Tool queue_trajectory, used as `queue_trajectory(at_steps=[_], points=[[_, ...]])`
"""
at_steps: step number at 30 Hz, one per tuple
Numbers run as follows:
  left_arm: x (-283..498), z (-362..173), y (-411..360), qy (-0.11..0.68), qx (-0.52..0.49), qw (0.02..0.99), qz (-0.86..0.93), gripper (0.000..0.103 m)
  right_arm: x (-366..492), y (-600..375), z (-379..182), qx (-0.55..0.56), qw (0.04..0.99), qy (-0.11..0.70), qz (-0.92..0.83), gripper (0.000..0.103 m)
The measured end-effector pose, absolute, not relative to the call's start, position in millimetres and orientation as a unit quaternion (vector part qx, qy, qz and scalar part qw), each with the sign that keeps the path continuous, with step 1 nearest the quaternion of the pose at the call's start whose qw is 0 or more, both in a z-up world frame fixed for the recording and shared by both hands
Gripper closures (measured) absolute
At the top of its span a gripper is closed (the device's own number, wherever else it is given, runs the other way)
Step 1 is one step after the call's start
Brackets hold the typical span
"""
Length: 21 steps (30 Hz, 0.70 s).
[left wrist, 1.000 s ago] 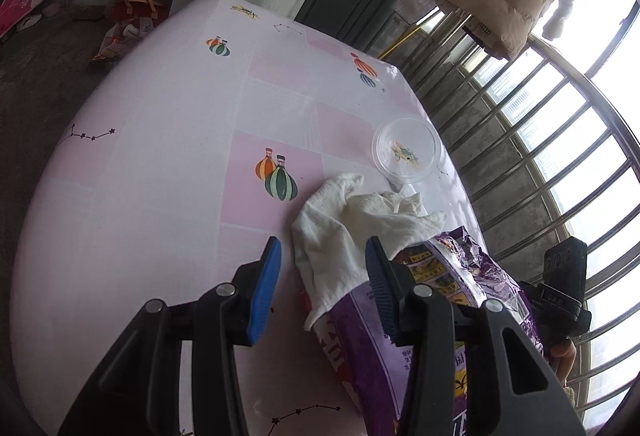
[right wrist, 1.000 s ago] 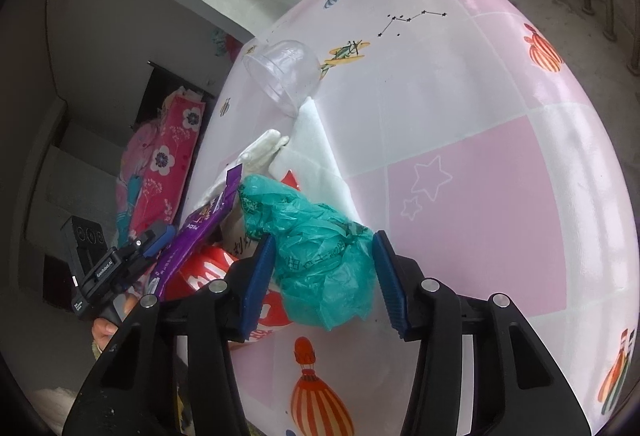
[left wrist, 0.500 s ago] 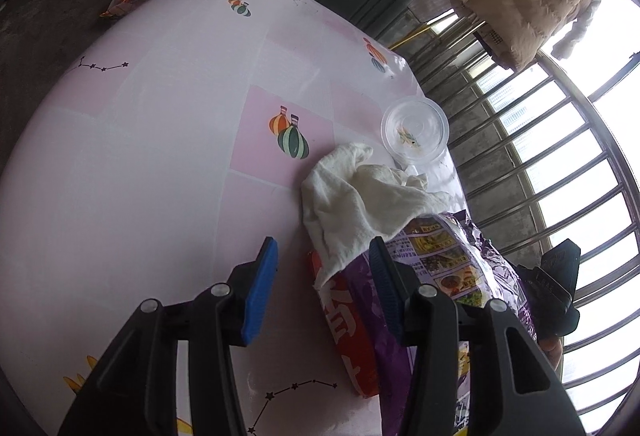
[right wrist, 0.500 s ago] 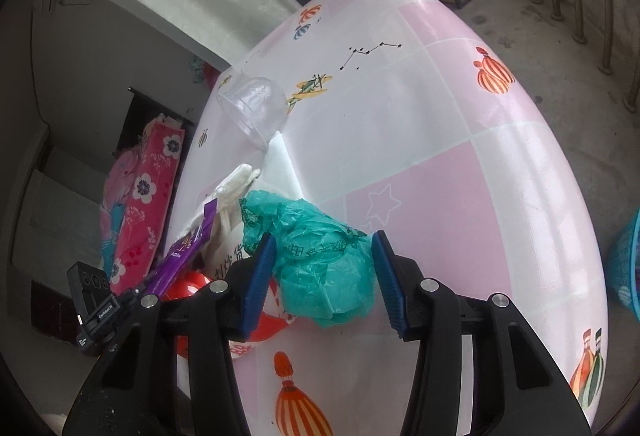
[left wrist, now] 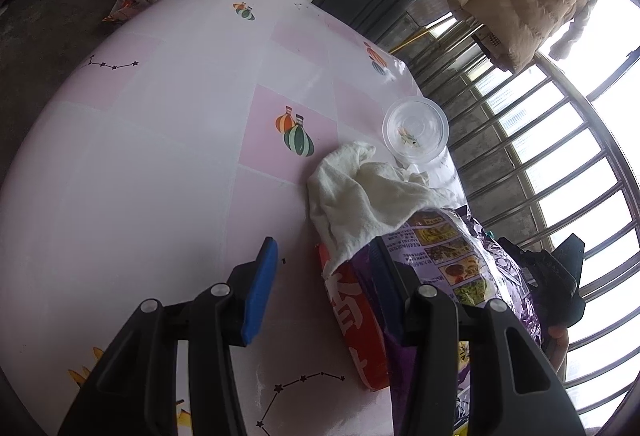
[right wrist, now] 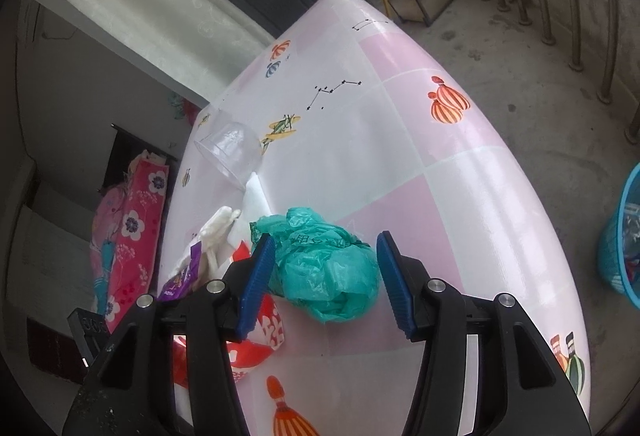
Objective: Collect trash
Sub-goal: 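Grasp the white cloth with the left tool while the right tool grasps the clear plastic container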
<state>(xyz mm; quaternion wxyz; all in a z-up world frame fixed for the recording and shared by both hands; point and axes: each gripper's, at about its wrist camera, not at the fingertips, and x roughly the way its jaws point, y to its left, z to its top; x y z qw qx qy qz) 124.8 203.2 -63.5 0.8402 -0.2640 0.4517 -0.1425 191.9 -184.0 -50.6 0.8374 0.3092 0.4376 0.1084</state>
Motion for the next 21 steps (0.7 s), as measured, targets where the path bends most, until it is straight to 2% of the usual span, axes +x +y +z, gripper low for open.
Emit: queue_trajectory(at_steps=[10,17,19,21], points=[[119,-50,192,0.425,-0.228,0.857,-0.181,0.057,193,-180,-37,0.302,0.845,0.426,0.113,0.046],[138,-68,180,0.451,-0.195,0.853,-0.175,0.057,196,-169,-37,0.297,0.843,0.431,0.123,0.046],[141,-73,182,0.456,-0.199,0.849,-0.175,0.061,196,-169,-37,0.296,0.843,0.432,0.123,0.046],[144,-76,183,0.459,-0.205,0.846,-0.177,0.068,197,-169,-36,0.296,0.843,0.432,0.123,0.046]])
